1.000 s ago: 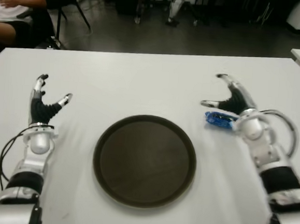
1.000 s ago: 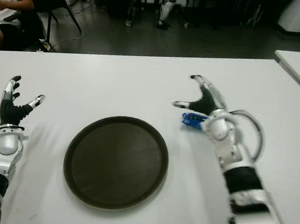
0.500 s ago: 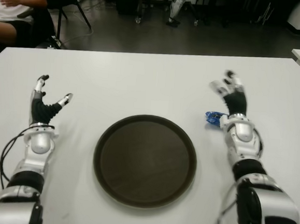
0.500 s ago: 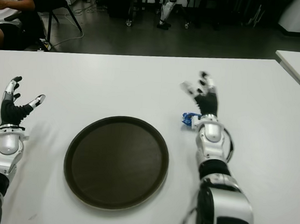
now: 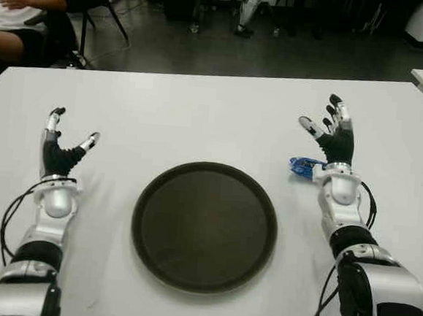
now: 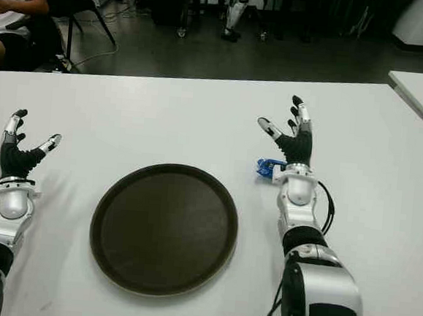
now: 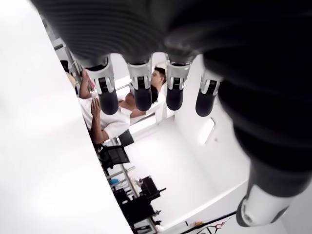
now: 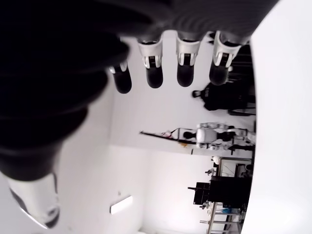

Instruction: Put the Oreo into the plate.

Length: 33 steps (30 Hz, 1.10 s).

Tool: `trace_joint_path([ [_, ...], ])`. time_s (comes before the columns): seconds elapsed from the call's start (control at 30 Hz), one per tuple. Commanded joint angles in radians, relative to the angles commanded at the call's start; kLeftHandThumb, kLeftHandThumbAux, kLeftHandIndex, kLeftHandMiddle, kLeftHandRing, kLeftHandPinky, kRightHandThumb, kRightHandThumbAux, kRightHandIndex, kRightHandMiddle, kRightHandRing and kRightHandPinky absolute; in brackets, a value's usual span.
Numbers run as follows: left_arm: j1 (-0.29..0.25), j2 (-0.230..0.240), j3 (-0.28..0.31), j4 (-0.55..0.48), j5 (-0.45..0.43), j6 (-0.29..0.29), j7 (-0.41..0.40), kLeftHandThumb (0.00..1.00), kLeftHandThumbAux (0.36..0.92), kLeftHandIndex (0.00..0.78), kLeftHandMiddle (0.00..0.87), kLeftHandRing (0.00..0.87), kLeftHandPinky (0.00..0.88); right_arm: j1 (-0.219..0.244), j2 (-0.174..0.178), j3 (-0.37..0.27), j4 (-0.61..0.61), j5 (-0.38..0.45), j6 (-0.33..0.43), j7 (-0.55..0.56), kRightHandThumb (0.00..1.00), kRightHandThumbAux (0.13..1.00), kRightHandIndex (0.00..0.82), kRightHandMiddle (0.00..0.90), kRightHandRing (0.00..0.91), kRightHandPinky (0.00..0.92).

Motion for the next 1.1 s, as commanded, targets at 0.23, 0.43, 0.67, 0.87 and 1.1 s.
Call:
trace_joint_path([
  [0.23, -0.022, 0.000, 0.015, 0.048, -0.030, -0.009, -0.032, 0.000, 0.684, 0.027, 0.024, 0.007, 0.000, 0.001, -0.019, 0.015, 0.019, -0.027, -0.006, -0.024, 0.000, 0.692, 0.000, 0.000, 0.000, 0.000],
  [0.43, -0.026, -0.005, 0.021, 0.055, -0.046, -0.019, -0.048, 0.000, 0.688, 0.024, 0.020, 0.006, 0.000, -0.002, -0.040, 0.033, 0.022, -0.061, -0.021, -0.072, 0.000, 0.694, 0.000, 0.000, 0.000, 0.000],
  [0.67, -0.026, -0.006, 0.016, 0.056, -0.041, -0.023, -0.040, 0.000, 0.653, 0.023, 0.019, 0.003, 0.000, 0.001, -0.104, 0.059, 0.017, -0.108, -0.029, -0.109, 0.000, 0.724, 0.000, 0.000, 0.000, 0.000],
  [0.87, -0.025, -0.009, 0.016, 0.055, -0.042, -0.024, -0.038, 0.000, 0.647, 0.019, 0.018, 0.006, 0.000, 0.018, -0.143, 0.096, -0.025, -0.161, -0.037, -0.152, 0.000, 0.748, 0.000, 0.000, 0.000, 0.000],
  [1.1, -0.028, -0.013, 0.021, 0.057, -0.050, -0.025, -0.041, 0.000, 0.667, 0.019, 0.016, 0.005, 0.000, 0.057, -0.233, 0.186, -0.114, -0.298, 0.030, -0.217, 0.000, 0.703, 0.000, 0.000, 0.000, 0.000],
])
